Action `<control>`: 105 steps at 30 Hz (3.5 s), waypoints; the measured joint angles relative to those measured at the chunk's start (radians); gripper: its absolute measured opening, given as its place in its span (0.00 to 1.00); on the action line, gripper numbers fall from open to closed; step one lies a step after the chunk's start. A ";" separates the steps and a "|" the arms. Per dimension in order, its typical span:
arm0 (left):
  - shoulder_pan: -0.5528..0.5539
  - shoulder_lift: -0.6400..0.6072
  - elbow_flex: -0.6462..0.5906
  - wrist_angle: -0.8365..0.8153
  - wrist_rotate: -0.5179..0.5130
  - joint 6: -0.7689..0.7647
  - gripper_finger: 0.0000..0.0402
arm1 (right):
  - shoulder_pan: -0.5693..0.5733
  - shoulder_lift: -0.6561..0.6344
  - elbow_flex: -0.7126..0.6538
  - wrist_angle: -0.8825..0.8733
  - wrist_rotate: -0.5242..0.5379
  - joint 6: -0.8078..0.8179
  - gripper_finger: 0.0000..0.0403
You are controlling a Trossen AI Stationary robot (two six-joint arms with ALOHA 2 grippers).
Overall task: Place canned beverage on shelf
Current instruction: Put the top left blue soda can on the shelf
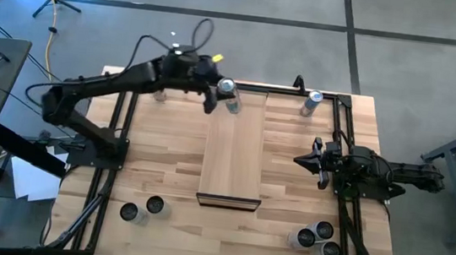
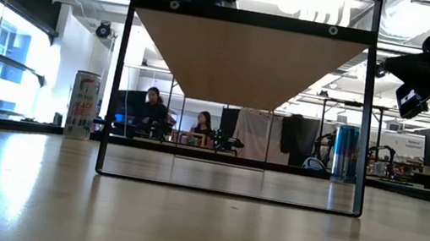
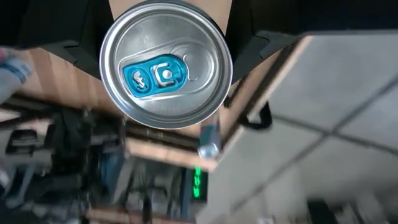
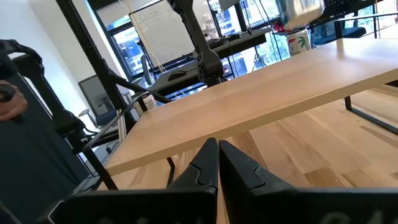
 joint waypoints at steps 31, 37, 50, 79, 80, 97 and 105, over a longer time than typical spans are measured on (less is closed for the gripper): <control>0.234 -0.061 -0.093 -0.071 0.364 0.305 0.49 | 0.000 0.000 0.000 0.000 0.000 0.000 0.00; 0.240 0.039 0.075 -0.189 0.345 0.298 0.49 | 0.000 0.000 0.000 0.000 0.000 0.000 0.00; 0.245 0.167 0.213 -0.347 0.351 0.354 0.49 | 0.000 0.000 0.000 0.000 0.000 0.000 0.00; 0.215 0.208 0.212 -0.350 0.208 0.390 0.49 | 0.000 0.000 0.000 0.000 0.000 0.000 0.00; 0.215 0.208 0.212 -0.351 0.196 0.389 0.49 | 0.000 0.000 0.000 0.000 0.000 0.000 0.00; 0.189 0.208 0.212 -0.314 0.181 0.369 0.49 | 0.000 0.000 0.000 0.000 0.000 0.000 0.00; 0.189 0.208 0.212 -0.320 0.182 0.365 0.49 | 0.000 0.000 0.000 0.000 0.000 0.000 0.00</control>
